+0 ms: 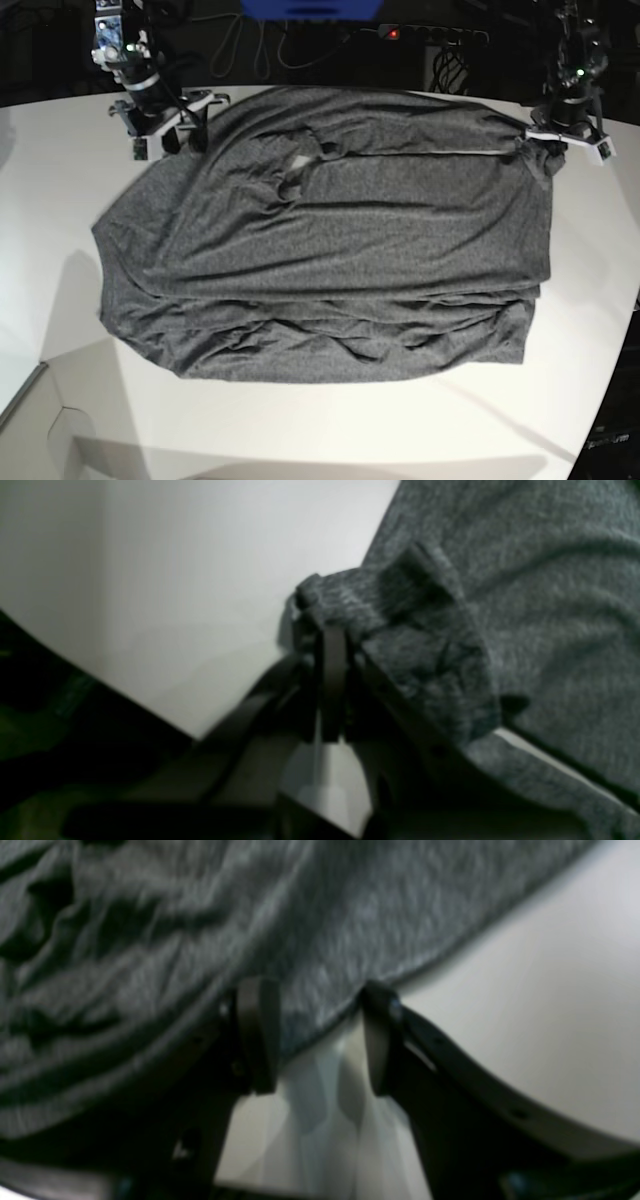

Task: Layout the t-shirt on the table in an organized manner, then fold the t-shirt properly
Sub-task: 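Grasp the shirt's collar corners with both grippers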

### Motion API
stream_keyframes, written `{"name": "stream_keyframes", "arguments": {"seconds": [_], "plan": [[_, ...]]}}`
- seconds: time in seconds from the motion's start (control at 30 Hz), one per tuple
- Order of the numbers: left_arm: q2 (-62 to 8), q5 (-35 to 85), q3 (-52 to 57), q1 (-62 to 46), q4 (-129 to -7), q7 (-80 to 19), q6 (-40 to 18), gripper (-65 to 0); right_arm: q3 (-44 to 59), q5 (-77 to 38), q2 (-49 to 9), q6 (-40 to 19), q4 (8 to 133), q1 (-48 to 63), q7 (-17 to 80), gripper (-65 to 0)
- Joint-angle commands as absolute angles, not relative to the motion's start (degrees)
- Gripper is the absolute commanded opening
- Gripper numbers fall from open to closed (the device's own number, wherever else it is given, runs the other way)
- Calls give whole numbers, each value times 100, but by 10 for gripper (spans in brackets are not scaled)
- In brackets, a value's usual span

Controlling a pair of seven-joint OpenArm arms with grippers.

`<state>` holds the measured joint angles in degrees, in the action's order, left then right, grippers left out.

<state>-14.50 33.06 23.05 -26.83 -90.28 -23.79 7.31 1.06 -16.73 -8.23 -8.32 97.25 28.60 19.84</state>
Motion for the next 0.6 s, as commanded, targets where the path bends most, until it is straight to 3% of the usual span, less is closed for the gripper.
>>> {"name": "stream_keyframes", "arguments": {"seconds": [0.0,0.17,0.23,0.33,0.57], "plan": [[-1508,3310,2334,-2747,-9147,-2343,743,-650,101,-1666,-848,-848,9727,2914,2132,-376],[-1508,3310,2352,-2800,-9235,-2343,743,-650,101,-1666,-857,-848,9745,2905,2132,-399],[-1508,3310,2360,-2826,-9235,-2343,743,-650,127,-1666,-857,-848,9780,2923,2132,-478],[-1508,3310,2360,-2826,-9305,-2343,743,-650,145,-1675,-857,-848,9789,2923,2097,-649],[-1508,3310,2369,-2888,-9666,-2343,743,-650,154,-1675,-884,-857,10316,3029,2079,-650]]}}
